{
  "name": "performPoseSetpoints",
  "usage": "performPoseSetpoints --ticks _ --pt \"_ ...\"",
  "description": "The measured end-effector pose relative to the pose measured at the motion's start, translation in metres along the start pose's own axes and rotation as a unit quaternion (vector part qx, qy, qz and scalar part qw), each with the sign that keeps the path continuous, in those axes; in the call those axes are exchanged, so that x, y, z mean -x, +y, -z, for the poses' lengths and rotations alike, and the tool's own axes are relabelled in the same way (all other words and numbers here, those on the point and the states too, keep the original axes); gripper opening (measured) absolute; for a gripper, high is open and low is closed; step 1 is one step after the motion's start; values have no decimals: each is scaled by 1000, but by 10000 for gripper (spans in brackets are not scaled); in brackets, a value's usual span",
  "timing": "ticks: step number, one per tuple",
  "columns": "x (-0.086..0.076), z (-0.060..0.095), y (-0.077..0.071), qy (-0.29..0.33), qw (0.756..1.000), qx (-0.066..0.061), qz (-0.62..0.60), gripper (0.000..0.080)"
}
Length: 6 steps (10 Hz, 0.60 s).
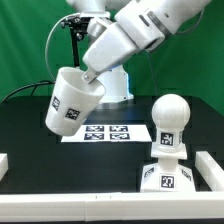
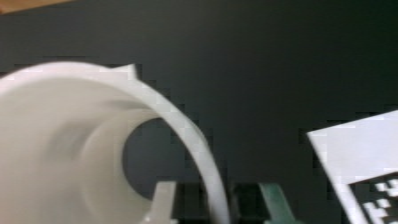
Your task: Assemble lamp
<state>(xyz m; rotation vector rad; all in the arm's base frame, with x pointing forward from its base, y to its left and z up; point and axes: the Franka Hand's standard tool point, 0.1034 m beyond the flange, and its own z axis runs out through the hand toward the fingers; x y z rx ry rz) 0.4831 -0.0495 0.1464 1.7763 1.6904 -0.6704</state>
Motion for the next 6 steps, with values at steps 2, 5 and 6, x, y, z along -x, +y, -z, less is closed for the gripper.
performPoseSetpoints --ticks 2,5,6 --pt "-1 -7 -2 27 989 109 97 44" --pt "-2 -17 -5 55 979 163 111 44" --pt "-1 -19 -6 54 979 164 111 44"
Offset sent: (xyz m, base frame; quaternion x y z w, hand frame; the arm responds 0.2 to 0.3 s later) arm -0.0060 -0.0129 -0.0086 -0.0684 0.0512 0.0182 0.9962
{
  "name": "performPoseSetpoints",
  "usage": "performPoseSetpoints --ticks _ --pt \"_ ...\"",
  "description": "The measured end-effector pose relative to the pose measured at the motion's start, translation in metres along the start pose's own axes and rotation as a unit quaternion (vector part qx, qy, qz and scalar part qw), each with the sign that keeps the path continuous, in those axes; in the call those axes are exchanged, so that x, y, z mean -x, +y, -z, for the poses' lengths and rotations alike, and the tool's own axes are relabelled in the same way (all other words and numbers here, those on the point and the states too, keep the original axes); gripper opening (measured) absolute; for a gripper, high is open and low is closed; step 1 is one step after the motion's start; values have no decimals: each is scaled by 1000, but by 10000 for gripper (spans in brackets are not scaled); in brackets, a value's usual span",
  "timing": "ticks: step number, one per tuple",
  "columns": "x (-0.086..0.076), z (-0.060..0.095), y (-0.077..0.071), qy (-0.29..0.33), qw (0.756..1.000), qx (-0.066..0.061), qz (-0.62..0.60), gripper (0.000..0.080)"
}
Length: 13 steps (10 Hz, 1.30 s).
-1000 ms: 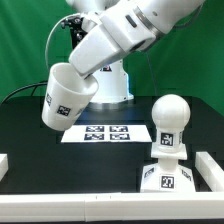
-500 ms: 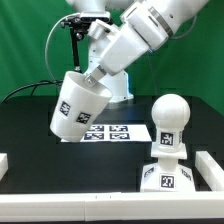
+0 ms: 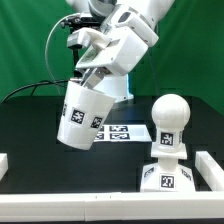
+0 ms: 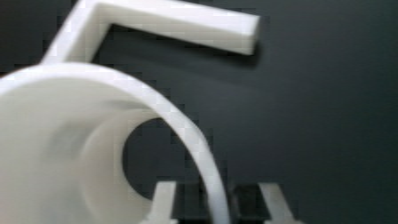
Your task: Assemble lamp
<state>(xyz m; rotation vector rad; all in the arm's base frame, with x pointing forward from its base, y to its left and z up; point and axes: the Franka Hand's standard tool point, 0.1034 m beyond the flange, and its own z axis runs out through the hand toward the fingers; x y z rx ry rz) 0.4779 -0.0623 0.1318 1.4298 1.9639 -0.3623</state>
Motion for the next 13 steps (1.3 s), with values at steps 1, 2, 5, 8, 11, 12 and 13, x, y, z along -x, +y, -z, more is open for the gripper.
performPoseSetpoints --ticks 1,2,5,8,11,12,13 --pt "-1 0 0 4 1000 1 5 44" --pt "-4 -4 0 29 998 31 45 44" --pt "16 -15 -7 40 991 51 113 44" --pt "21 -24 -9 -53 991 45 114 44" --pt "16 -23 -9 -144 983 46 105 44" --pt "11 -24 -9 -151 981 46 113 44" --pt "9 -25 -10 -138 983 46 112 44"
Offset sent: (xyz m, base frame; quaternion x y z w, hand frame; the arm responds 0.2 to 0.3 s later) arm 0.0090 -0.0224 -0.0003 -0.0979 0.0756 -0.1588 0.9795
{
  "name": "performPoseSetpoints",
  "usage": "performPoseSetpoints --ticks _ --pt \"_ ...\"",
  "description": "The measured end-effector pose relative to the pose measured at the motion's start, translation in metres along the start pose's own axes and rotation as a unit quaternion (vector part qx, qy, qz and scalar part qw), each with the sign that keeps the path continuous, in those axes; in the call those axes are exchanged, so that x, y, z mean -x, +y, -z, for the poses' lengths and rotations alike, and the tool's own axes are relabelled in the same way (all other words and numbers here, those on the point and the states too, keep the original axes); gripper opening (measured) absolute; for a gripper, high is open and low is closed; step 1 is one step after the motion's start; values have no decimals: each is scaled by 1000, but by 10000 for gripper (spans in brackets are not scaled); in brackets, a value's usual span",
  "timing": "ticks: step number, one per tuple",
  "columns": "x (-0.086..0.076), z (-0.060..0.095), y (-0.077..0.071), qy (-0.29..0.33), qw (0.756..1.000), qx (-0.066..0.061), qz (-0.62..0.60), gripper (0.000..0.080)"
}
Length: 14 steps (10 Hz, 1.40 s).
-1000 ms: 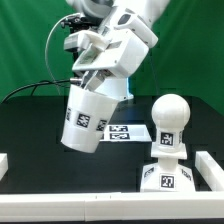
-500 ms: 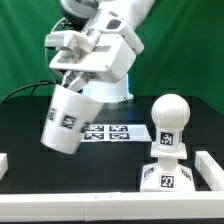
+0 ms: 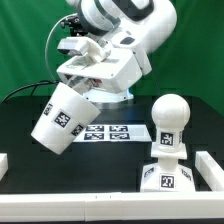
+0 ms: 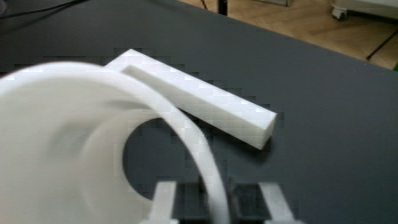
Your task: Assemble lamp
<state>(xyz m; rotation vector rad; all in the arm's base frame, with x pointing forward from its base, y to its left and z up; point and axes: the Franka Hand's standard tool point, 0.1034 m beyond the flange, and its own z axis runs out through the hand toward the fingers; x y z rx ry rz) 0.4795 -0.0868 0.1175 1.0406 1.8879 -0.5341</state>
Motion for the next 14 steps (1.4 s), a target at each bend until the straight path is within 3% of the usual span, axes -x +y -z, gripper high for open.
performPoseSetpoints --ticks 1,3,5,7,8,11,14 --pt "-6 -3 0 25 999 17 19 44" --pt "-12 -11 -5 67 995 36 58 44" --pt "-14 -14 -7 70 994 46 65 44" --pt "-11 -13 -6 62 995 48 54 44" --pt "-8 -14 -8 27 998 45 47 44" --pt "-18 -18 -11 -76 995 37 50 44" --pt "-33 -20 -10 -146 985 42 76 44"
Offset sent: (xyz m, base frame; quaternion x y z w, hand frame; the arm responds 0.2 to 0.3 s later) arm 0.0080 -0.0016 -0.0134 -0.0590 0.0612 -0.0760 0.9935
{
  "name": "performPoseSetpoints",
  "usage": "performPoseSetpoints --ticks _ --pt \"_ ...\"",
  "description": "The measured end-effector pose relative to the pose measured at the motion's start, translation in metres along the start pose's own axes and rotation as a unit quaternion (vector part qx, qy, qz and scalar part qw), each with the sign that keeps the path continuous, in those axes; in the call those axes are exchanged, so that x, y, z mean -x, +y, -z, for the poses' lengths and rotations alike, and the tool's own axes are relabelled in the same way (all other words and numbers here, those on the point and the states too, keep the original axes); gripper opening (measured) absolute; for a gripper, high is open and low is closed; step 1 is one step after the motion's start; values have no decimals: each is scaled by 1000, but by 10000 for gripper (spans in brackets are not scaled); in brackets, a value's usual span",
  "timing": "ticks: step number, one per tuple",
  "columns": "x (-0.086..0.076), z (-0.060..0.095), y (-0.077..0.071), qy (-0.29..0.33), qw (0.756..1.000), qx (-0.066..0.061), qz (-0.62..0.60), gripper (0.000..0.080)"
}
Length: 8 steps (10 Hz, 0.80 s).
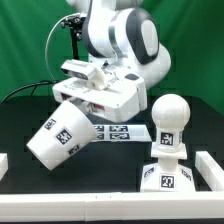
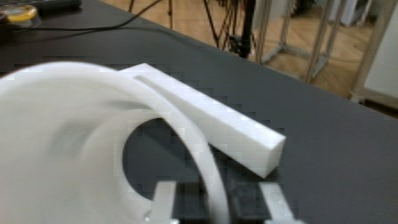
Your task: Assemble lamp
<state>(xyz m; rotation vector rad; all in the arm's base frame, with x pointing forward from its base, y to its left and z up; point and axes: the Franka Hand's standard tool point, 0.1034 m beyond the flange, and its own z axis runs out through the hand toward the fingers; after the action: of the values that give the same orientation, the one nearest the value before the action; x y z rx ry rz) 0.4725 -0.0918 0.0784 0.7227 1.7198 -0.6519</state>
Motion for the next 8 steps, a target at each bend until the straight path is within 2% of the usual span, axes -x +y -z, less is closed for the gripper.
performPoseSetpoints --ticks 1,4,8 --pt "-4 2 2 -34 999 0 12 44" --pt "-19 7 7 -28 999 8 25 44" --pt "-26 9 6 -25 999 10 32 43"
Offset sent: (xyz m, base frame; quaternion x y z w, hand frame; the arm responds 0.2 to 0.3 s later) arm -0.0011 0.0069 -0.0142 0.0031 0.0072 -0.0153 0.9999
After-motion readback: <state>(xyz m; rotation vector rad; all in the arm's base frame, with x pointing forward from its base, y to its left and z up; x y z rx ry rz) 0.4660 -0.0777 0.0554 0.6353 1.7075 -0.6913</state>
